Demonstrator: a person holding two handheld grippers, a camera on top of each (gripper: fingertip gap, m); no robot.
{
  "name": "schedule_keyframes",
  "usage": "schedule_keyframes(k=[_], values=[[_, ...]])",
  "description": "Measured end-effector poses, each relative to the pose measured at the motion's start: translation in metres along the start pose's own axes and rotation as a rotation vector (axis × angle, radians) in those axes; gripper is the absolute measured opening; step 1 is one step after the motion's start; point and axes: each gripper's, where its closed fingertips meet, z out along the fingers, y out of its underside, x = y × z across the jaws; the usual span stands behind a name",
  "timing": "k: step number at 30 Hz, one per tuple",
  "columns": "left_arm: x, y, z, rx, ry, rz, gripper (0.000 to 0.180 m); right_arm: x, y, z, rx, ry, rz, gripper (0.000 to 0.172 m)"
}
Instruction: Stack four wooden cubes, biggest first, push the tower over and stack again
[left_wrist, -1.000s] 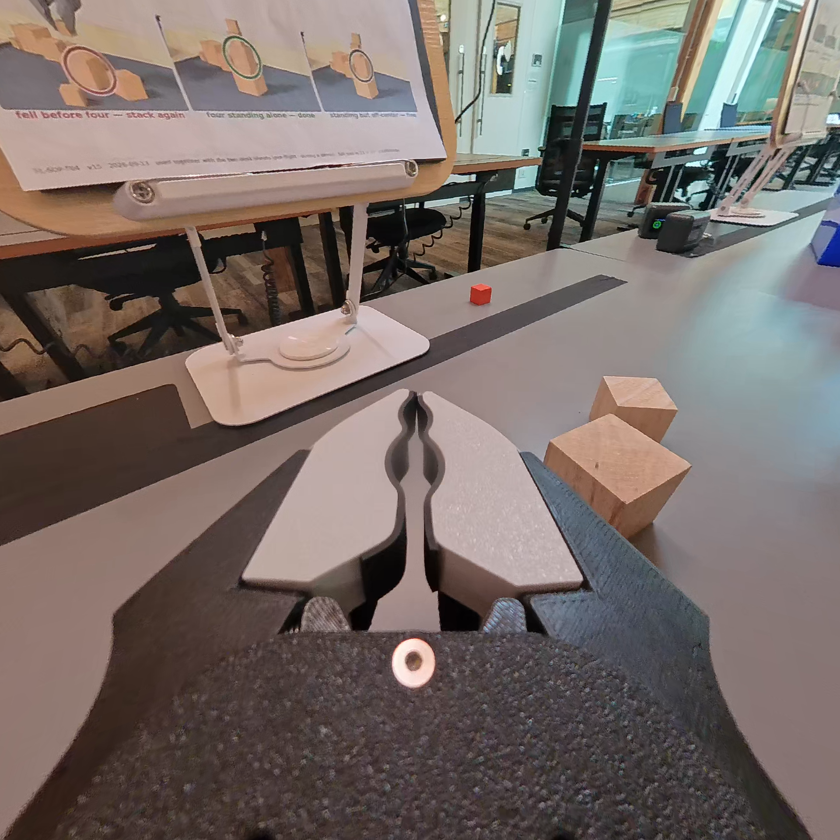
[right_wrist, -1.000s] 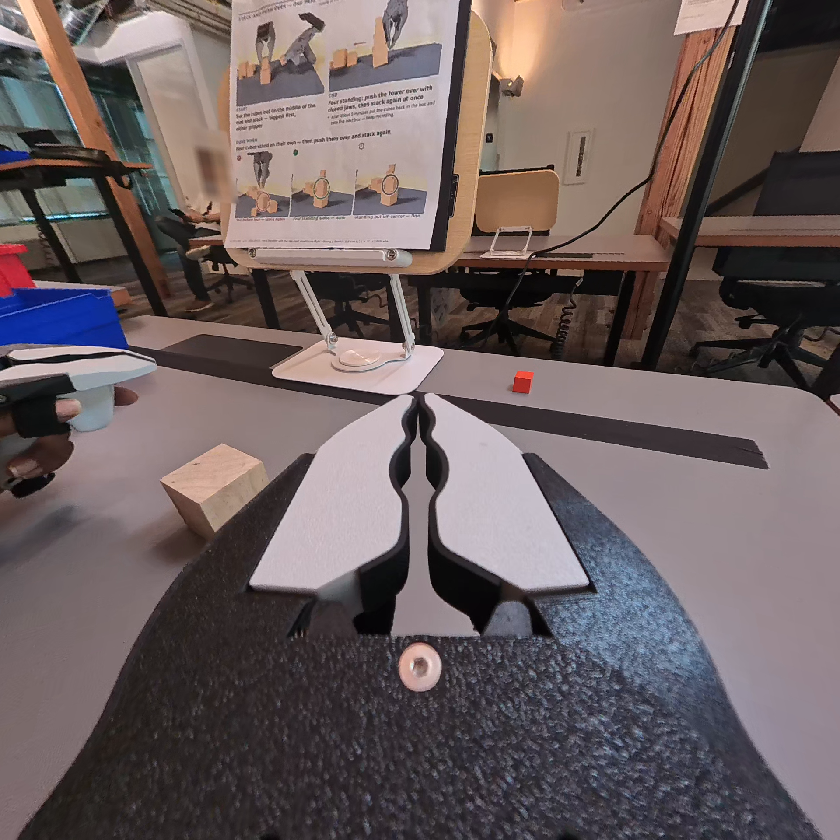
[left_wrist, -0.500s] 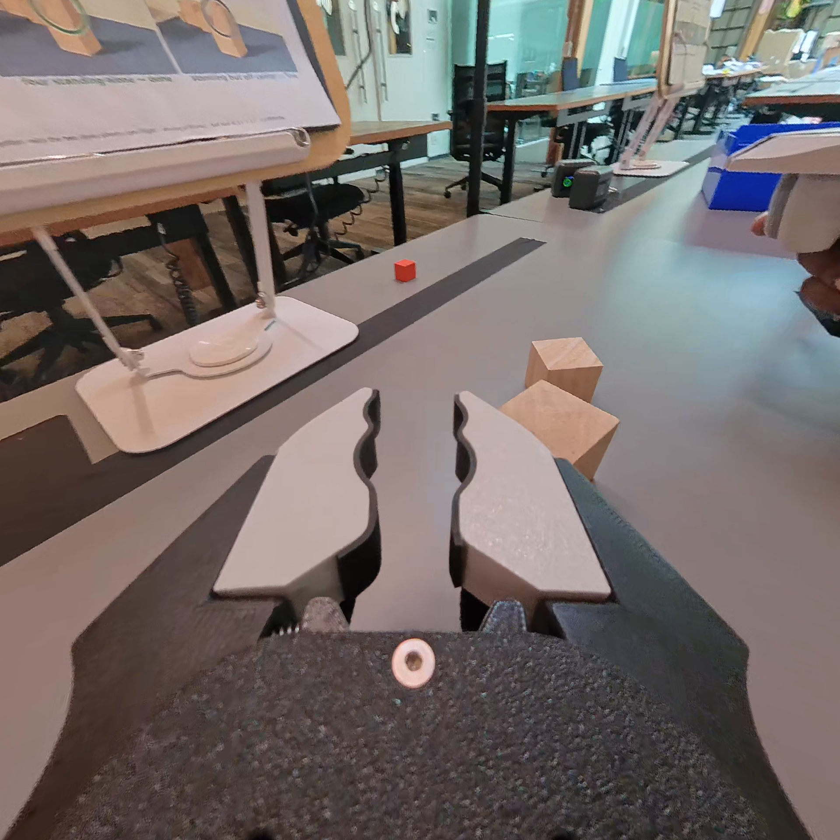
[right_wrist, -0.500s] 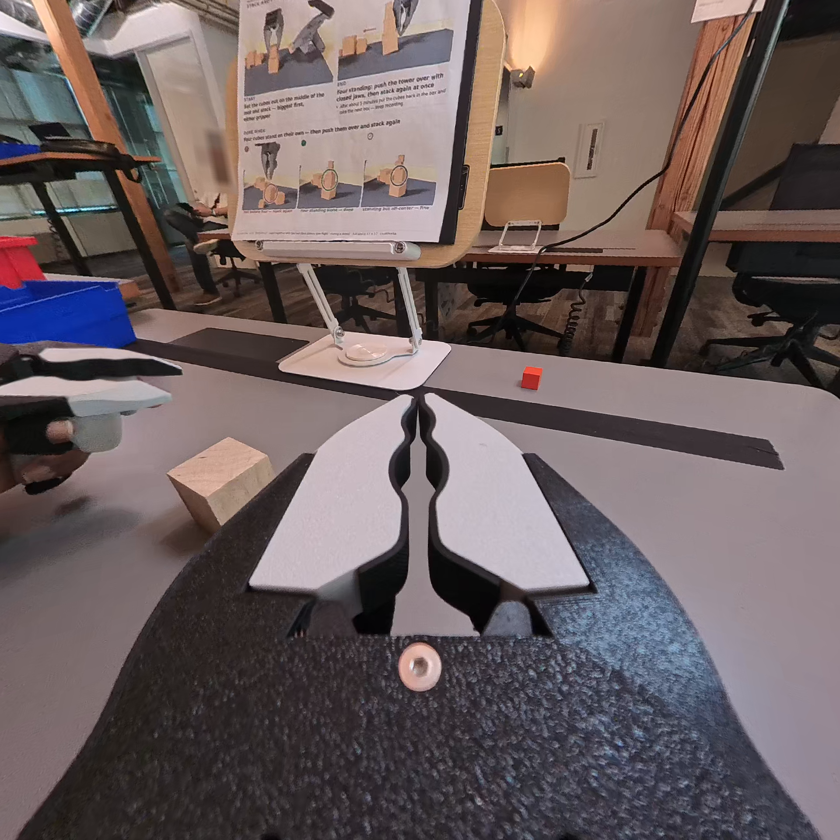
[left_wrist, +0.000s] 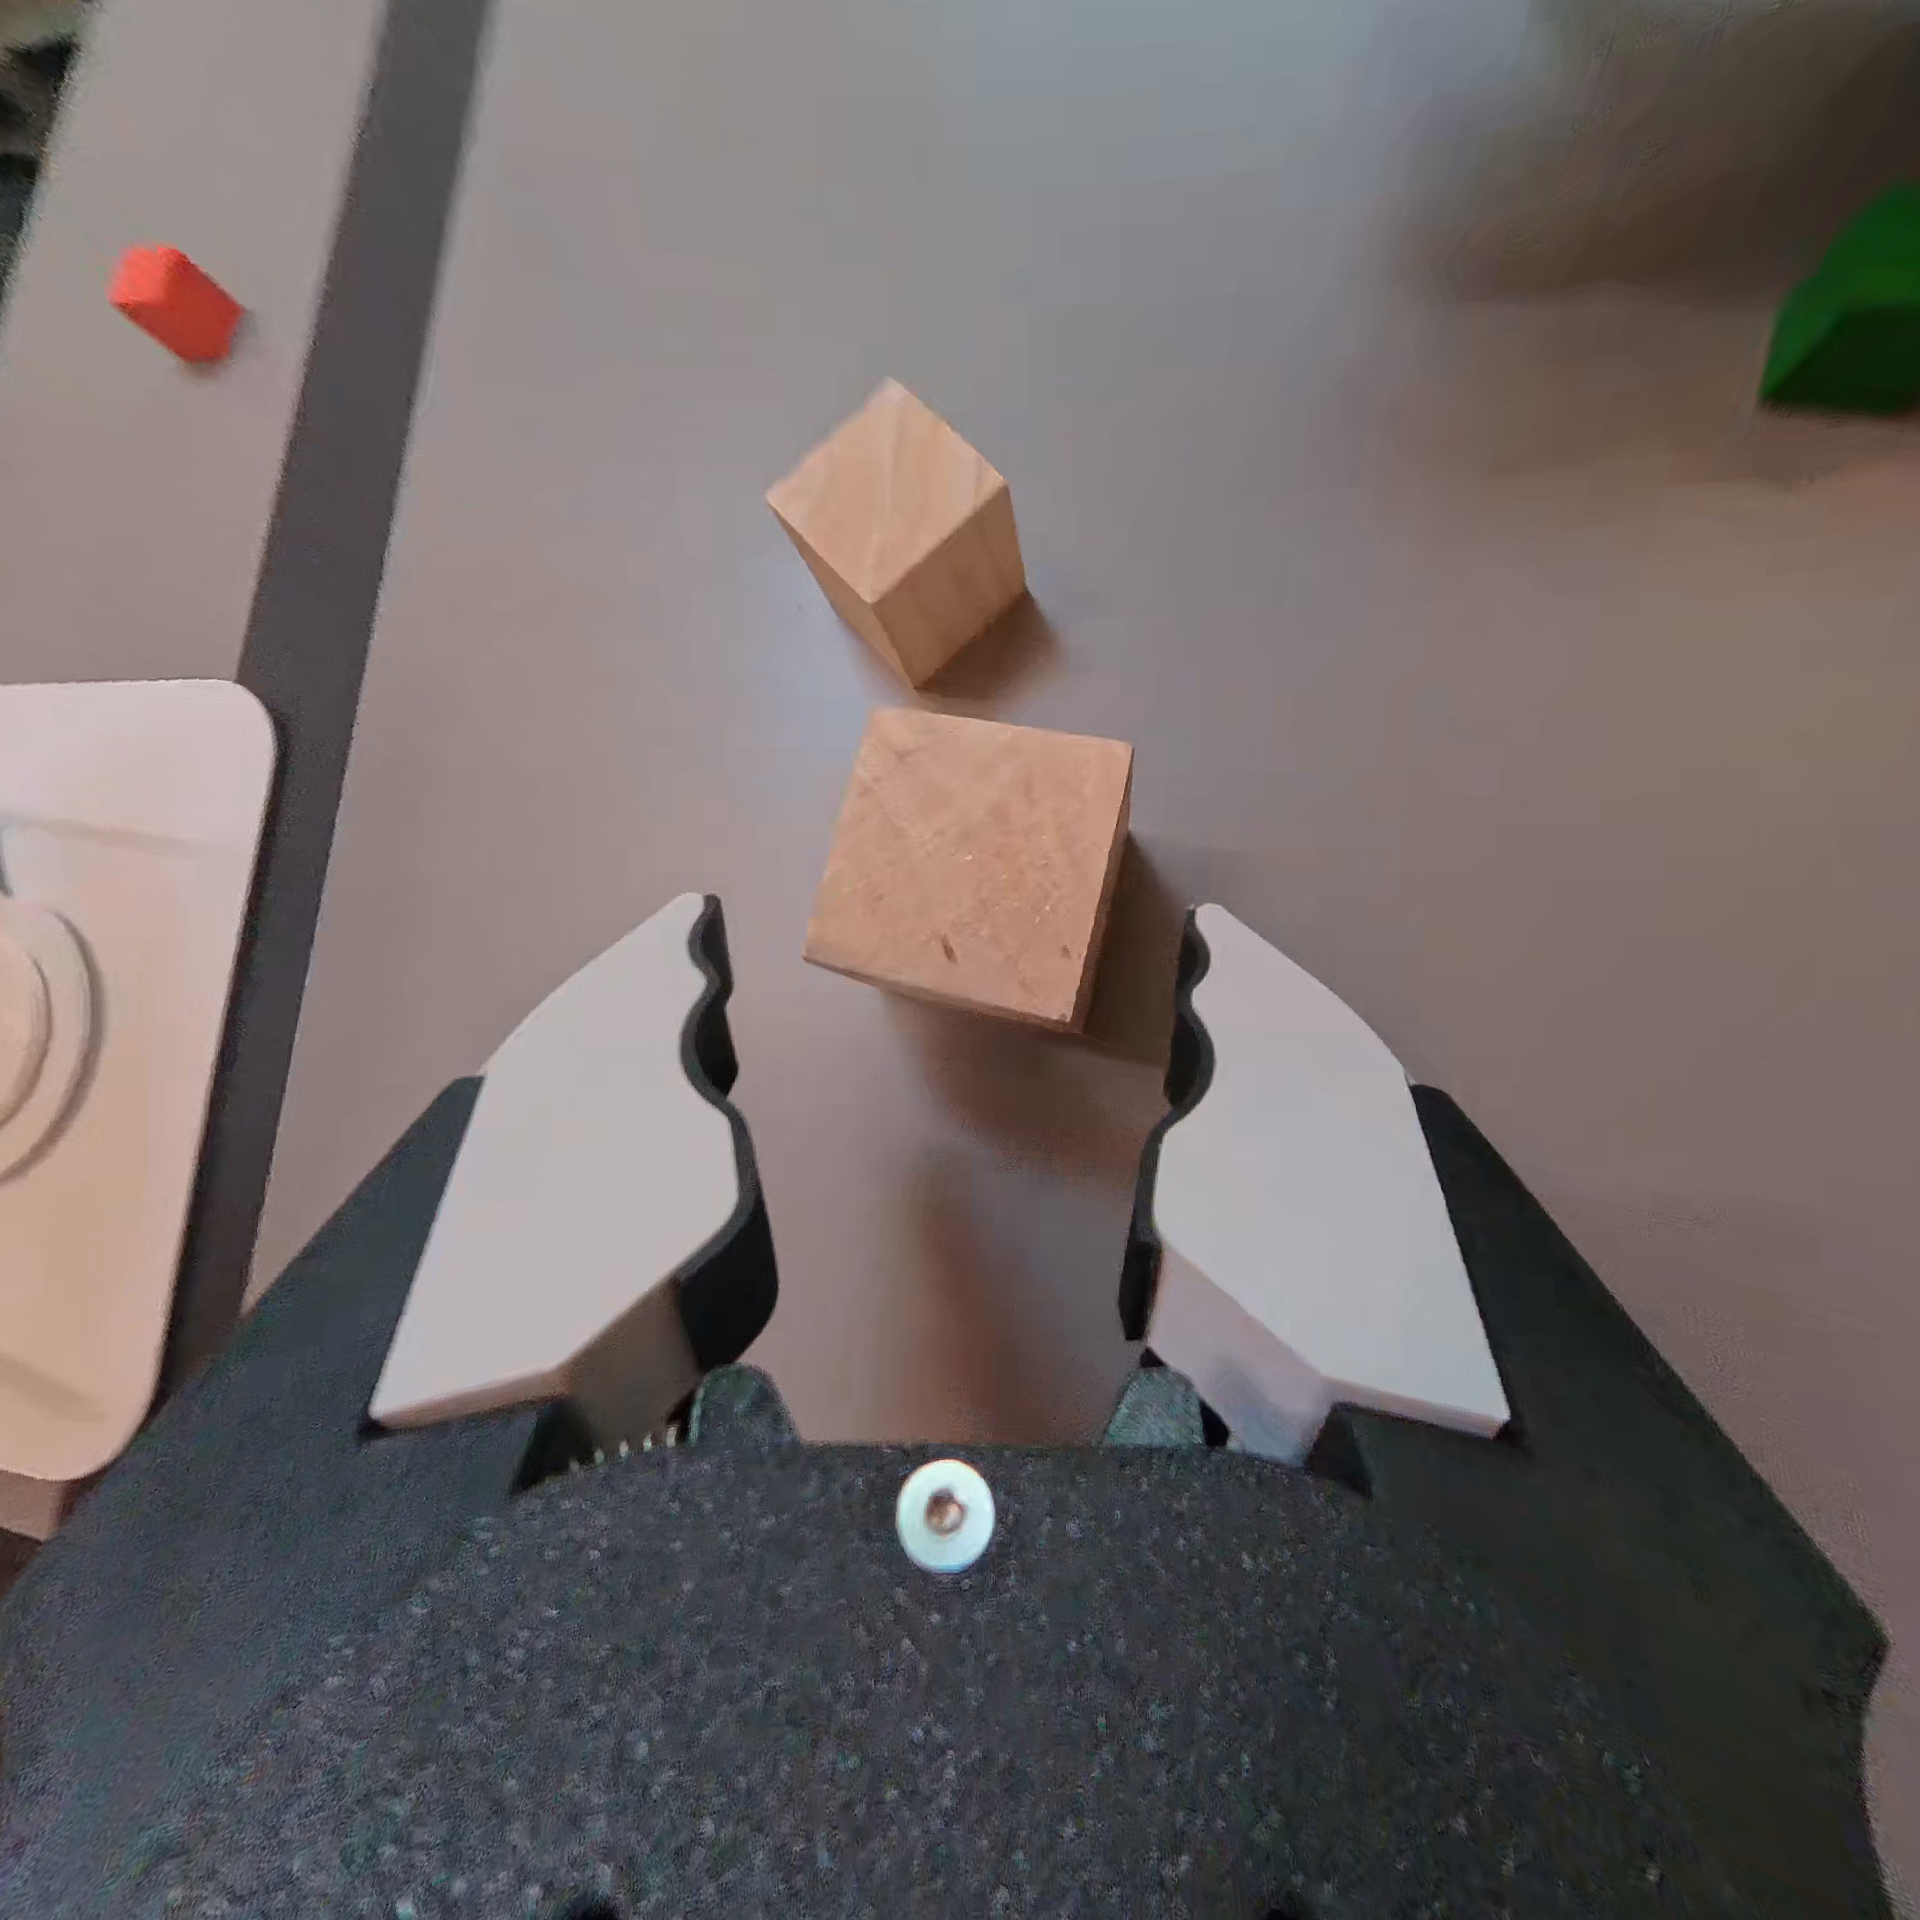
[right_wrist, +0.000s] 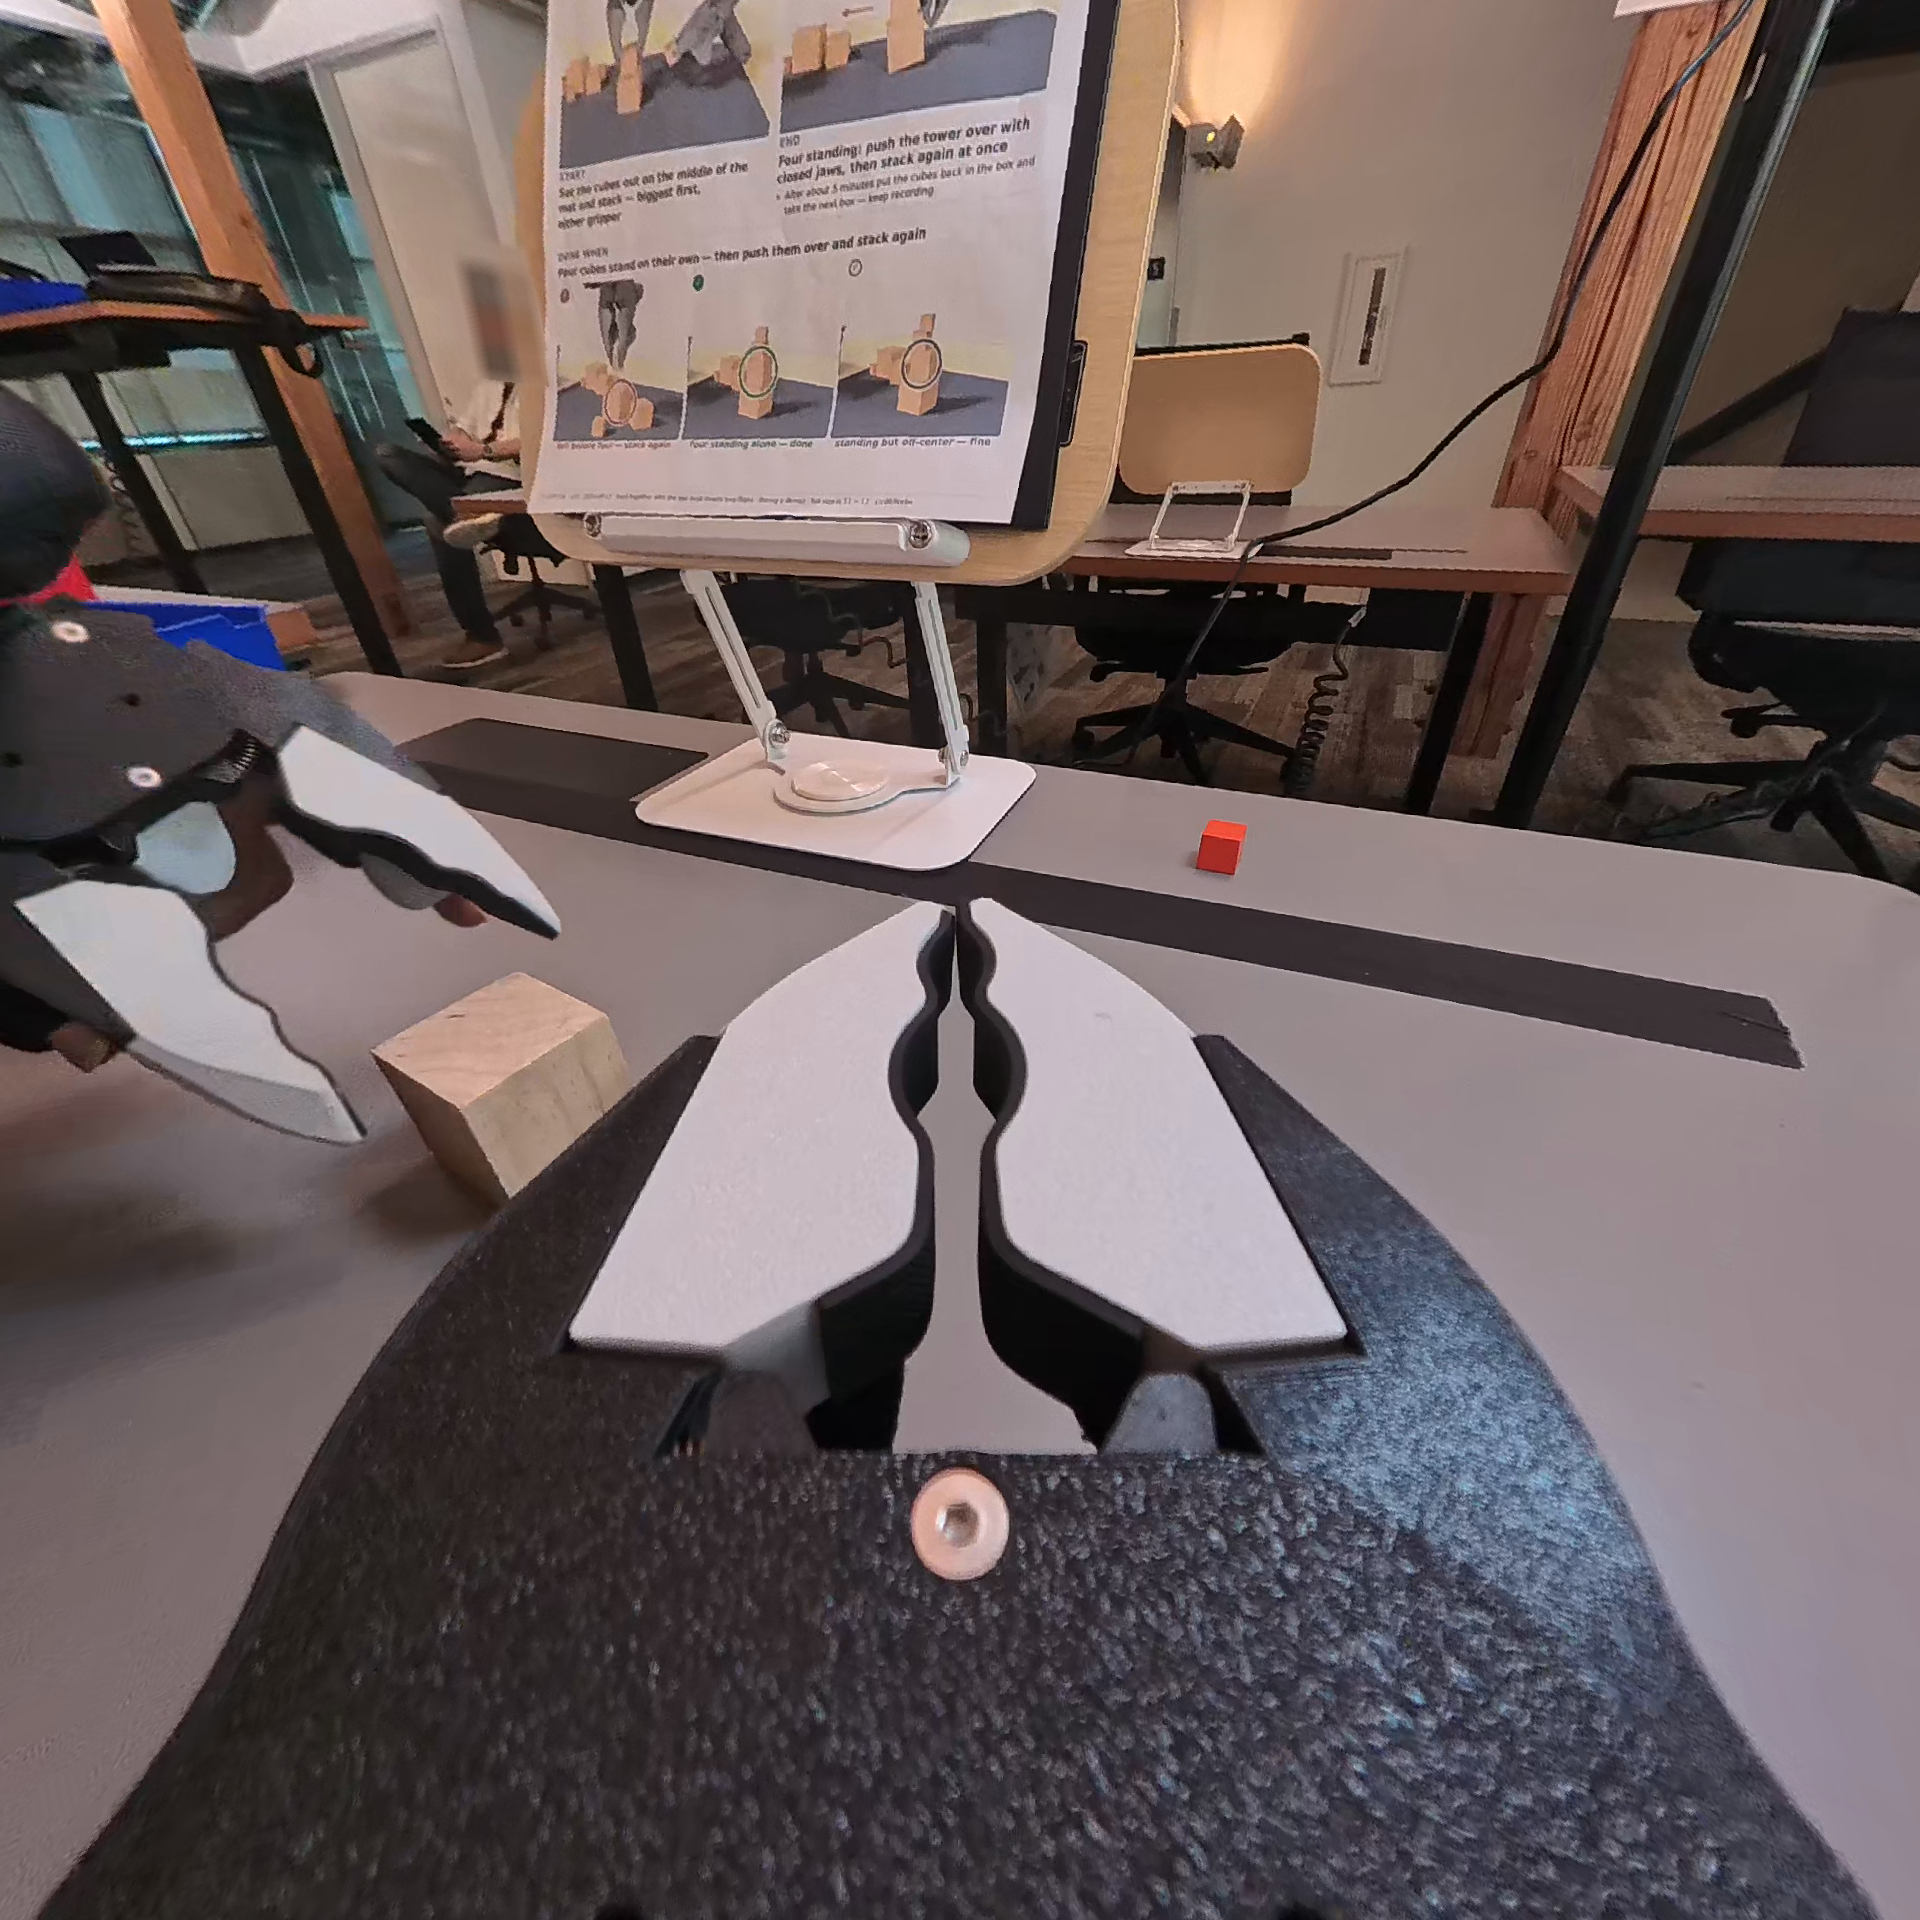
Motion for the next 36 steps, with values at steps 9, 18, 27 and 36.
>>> schedule_keyframes(k=[9, 18, 27, 36], values=[[0.007, 0.005, 0.023, -0.306, 0.077, 0.186, 0.086, 0.0, 0.004, 0.002, -0.021, -0.019, 0.016, 0.001], [0.004, 0.016, 0.015, -0.321, 0.023, 0.211, 0.061, -0.002, 0.002, 0.001, -0.015, -0.031, 0.018, 0.001], [0.013, 0.067, -0.13, -0.178, -0.084, 0.142, 0.061, 0.001, -0.001, -0.001, -0.001, -0.021, 0.027, 0.001], [-0.041, 0.18, -0.349, -0.375, -0.426, 0.002, 0.061, -0.005, 0.012, 0.004, -0.036, -0.021, -0.017, 0.001]])
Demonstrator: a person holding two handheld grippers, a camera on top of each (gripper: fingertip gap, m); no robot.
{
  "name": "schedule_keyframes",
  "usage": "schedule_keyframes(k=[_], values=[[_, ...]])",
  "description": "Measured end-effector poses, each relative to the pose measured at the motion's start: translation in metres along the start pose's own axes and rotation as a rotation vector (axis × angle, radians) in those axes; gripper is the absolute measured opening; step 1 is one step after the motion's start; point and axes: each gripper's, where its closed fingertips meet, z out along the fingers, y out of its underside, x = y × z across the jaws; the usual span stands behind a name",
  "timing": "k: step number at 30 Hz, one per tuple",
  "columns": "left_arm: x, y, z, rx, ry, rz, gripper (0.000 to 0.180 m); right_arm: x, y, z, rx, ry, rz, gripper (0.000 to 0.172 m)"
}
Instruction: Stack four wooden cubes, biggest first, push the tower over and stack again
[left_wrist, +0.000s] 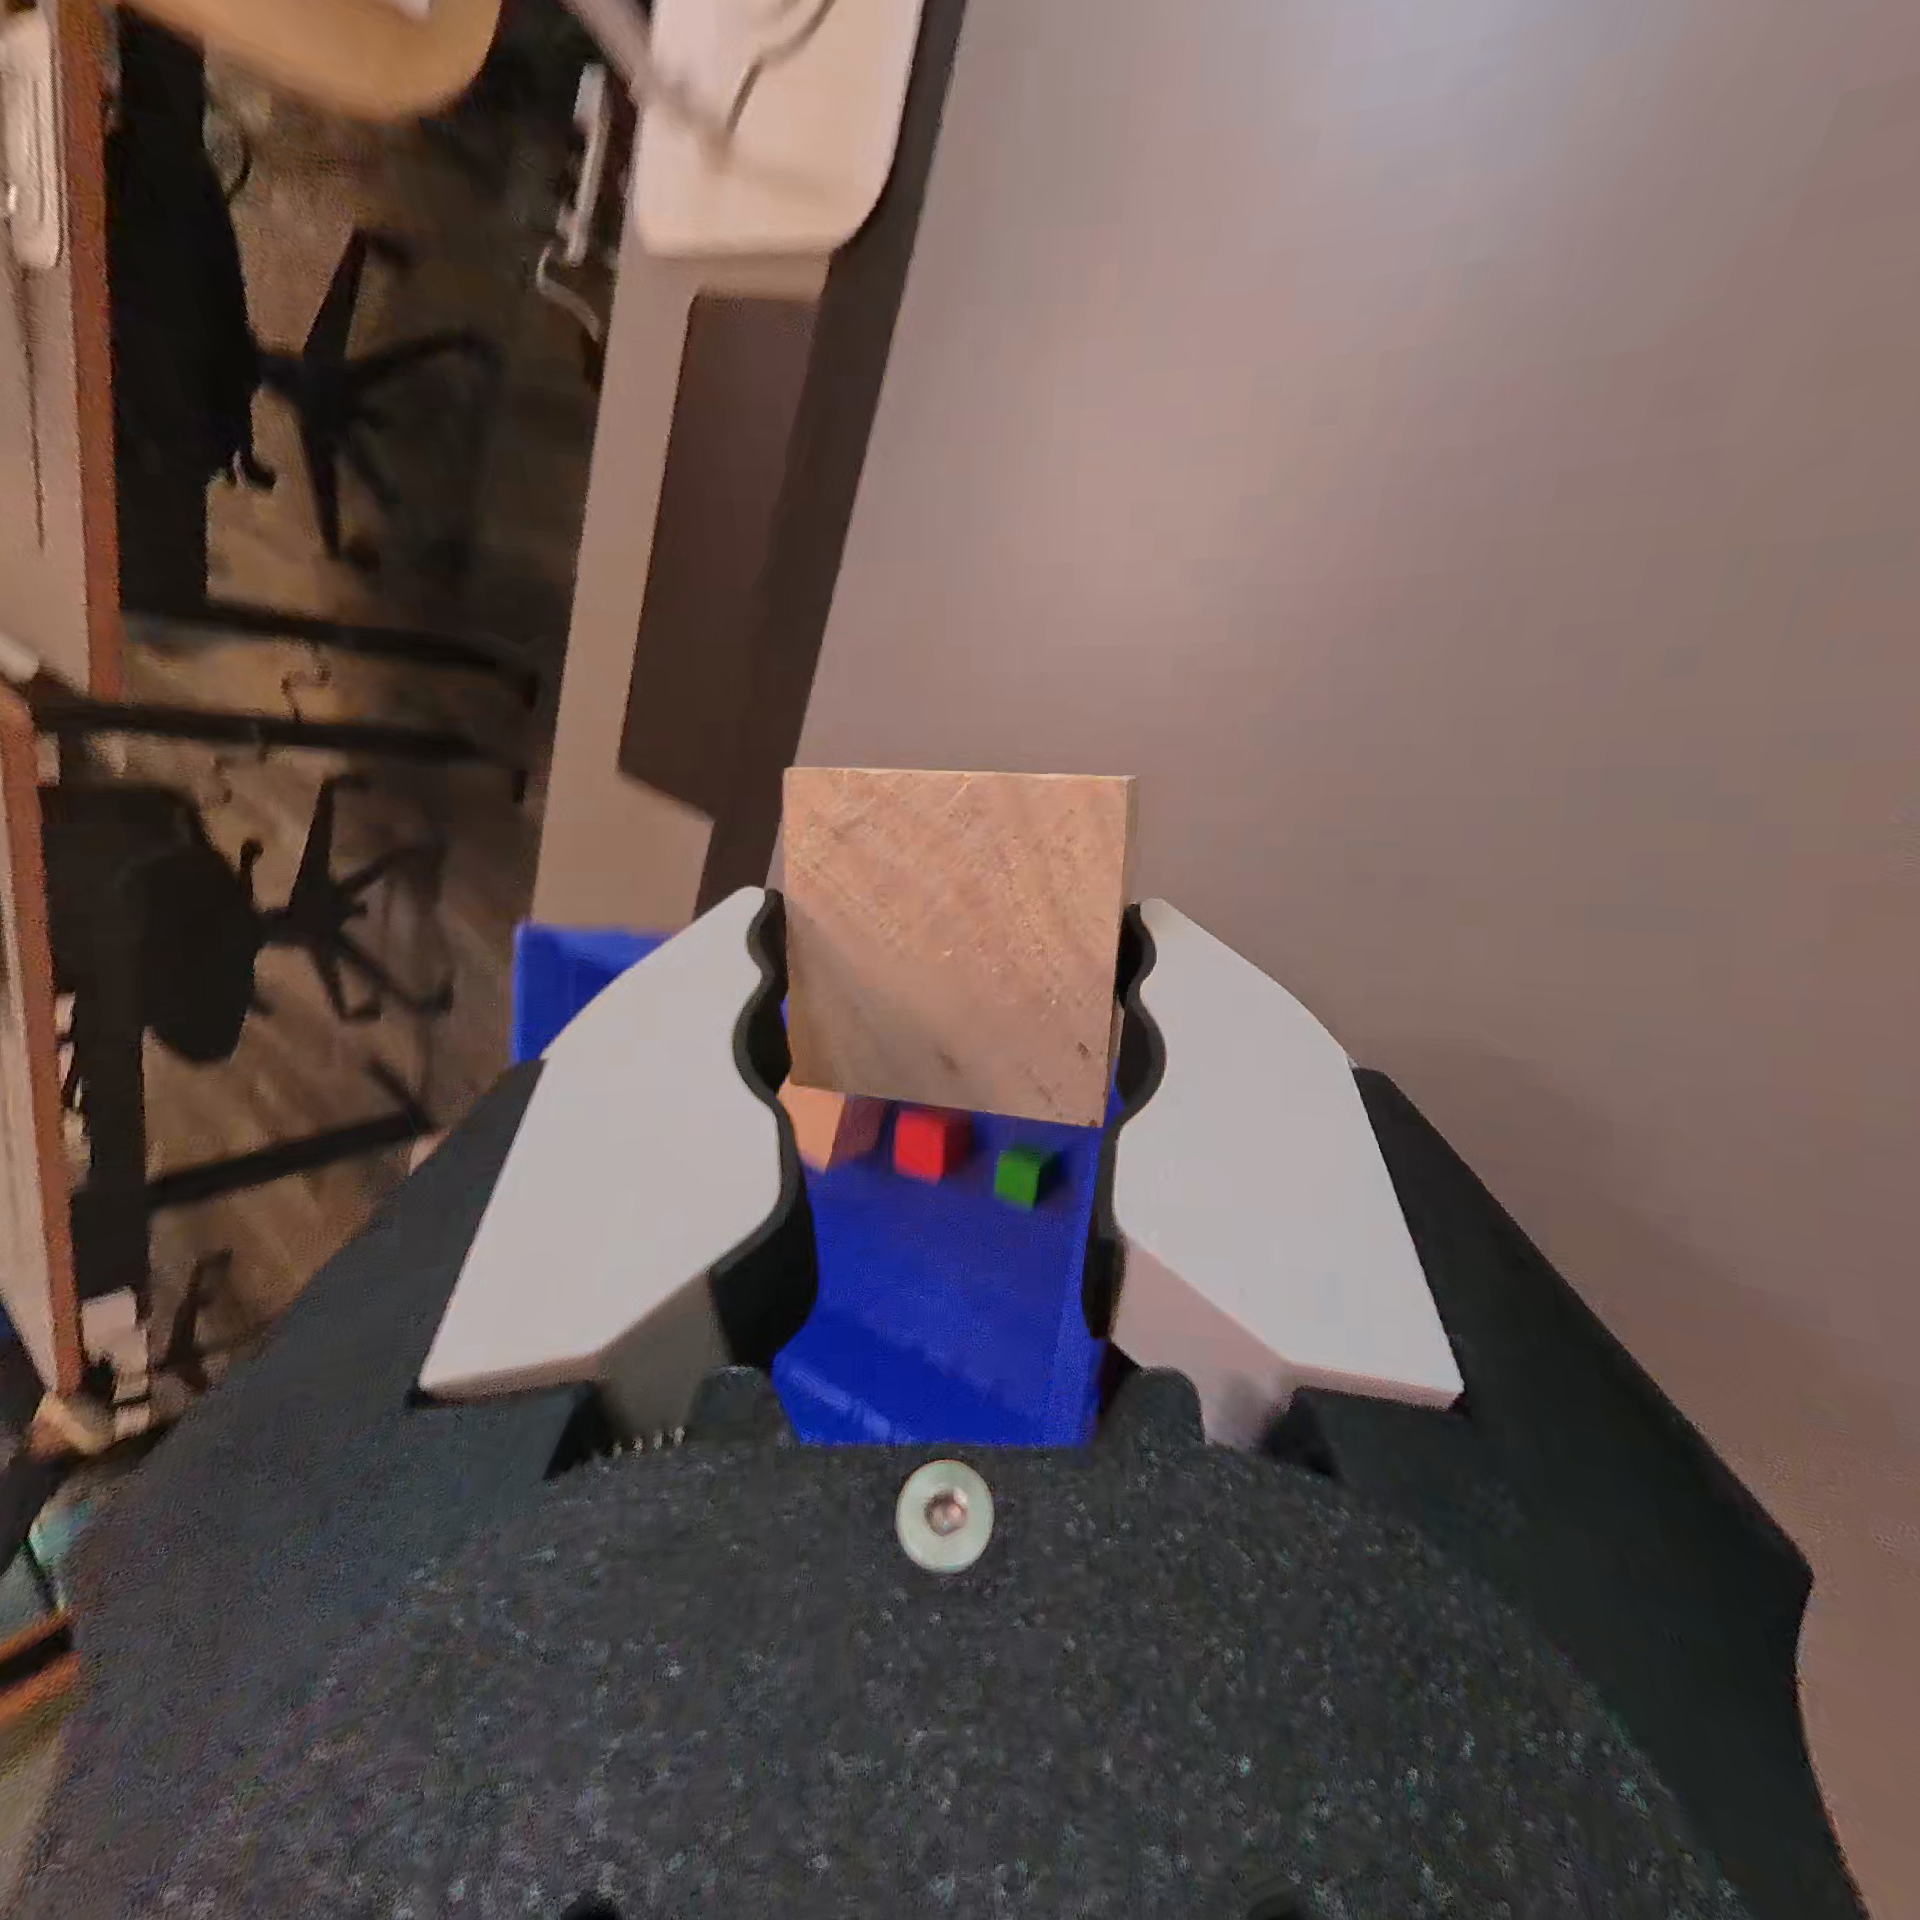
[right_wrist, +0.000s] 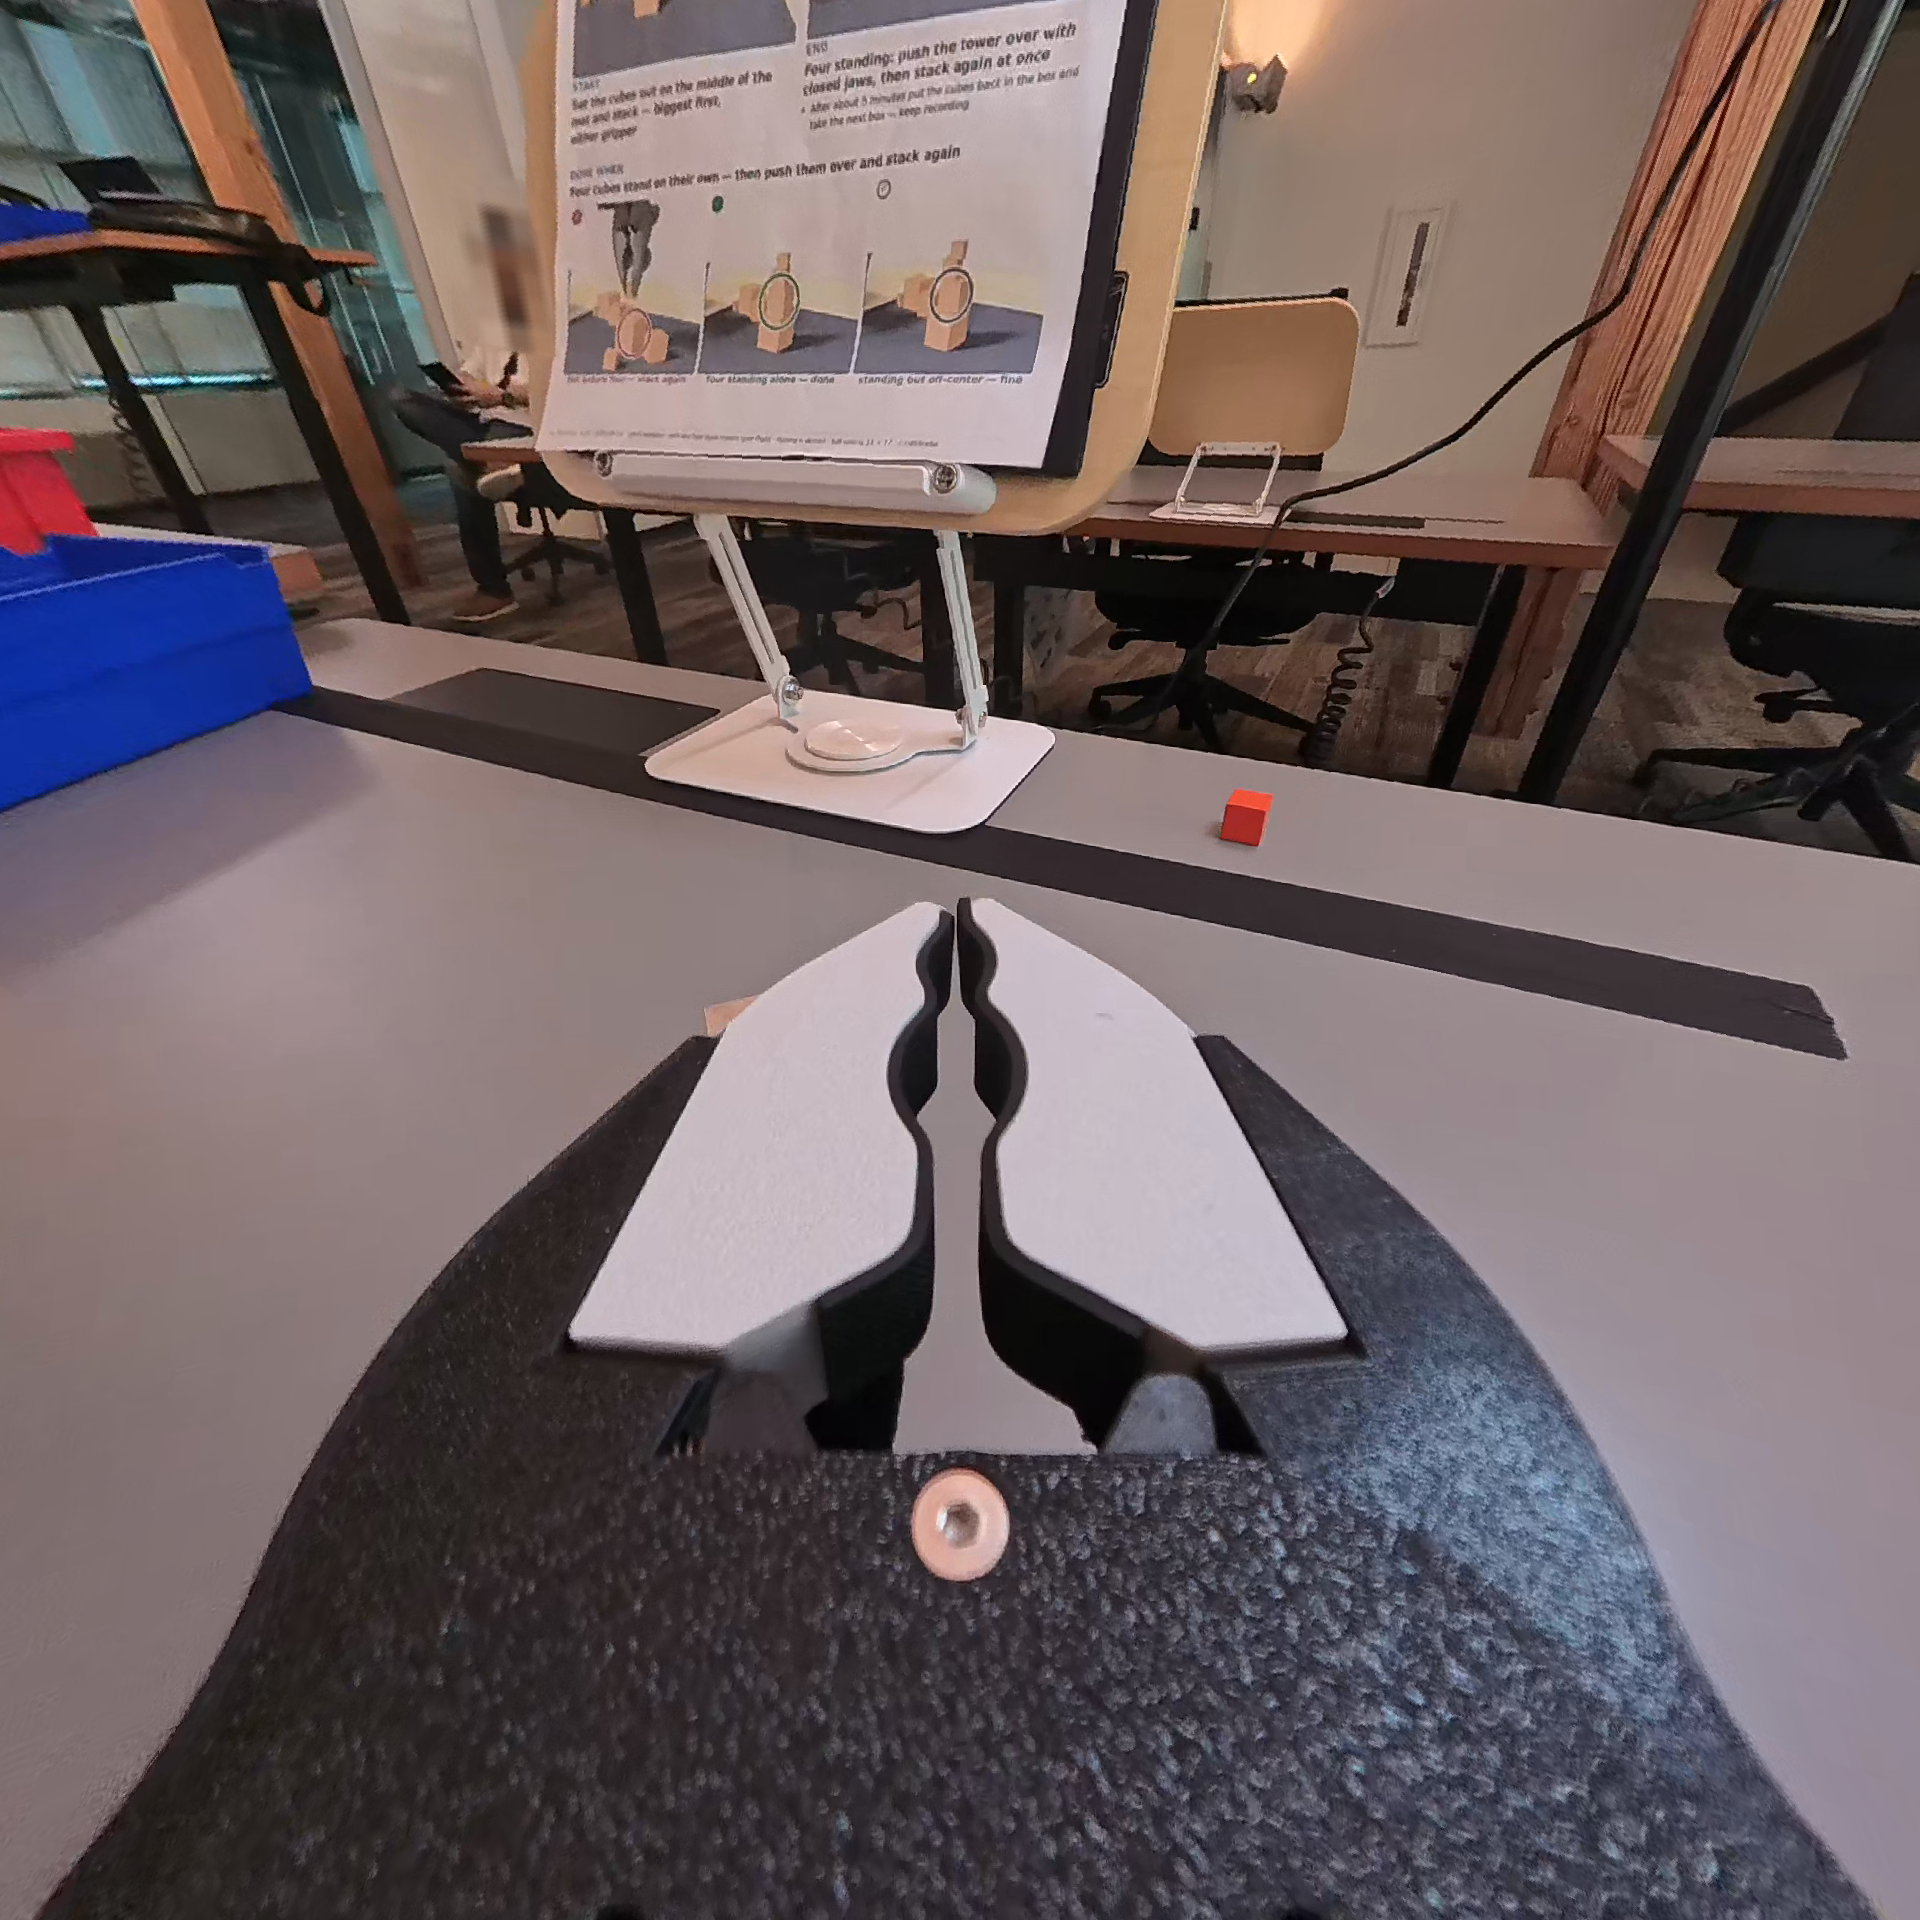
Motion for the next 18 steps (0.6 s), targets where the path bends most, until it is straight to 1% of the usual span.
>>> schedule_keyframes(k=[2, 4, 6, 9, 14, 18], values=[[-0.025, 0.038, -0.007, -0.063, -0.039, -0.034, 0.061, 0.0, 0.002, 0.0, -0.004, 0.008, -0.011, 0.001], [-0.043, 0.073, -0.004, -0.122, -0.057, -0.052, 0.061, 0.001, 0.004, 0.0, -0.011, 0.019, -0.022, 0.001], [-0.057, 0.102, 0.006, -0.163, -0.055, -0.063, 0.061, 0.002, 0.008, 0.001, -0.022, 0.029, -0.033, 0.001], [-0.07, 0.141, 0.031, -0.222, -0.035, -0.072, 0.061, 0.003, 0.015, 0.002, -0.044, 0.043, -0.05, 0.001], [-0.088, 0.193, 0.073, -0.278, 0.009, -0.117, 0.061, 0.004, 0.026, 0.006, -0.086, 0.062, -0.068, 0.001], [-0.103, 0.223, 0.104, -0.323, 0.021, -0.126, 0.061, 0.004, 0.032, 0.009, -0.108, 0.074, -0.089, 0.001]])
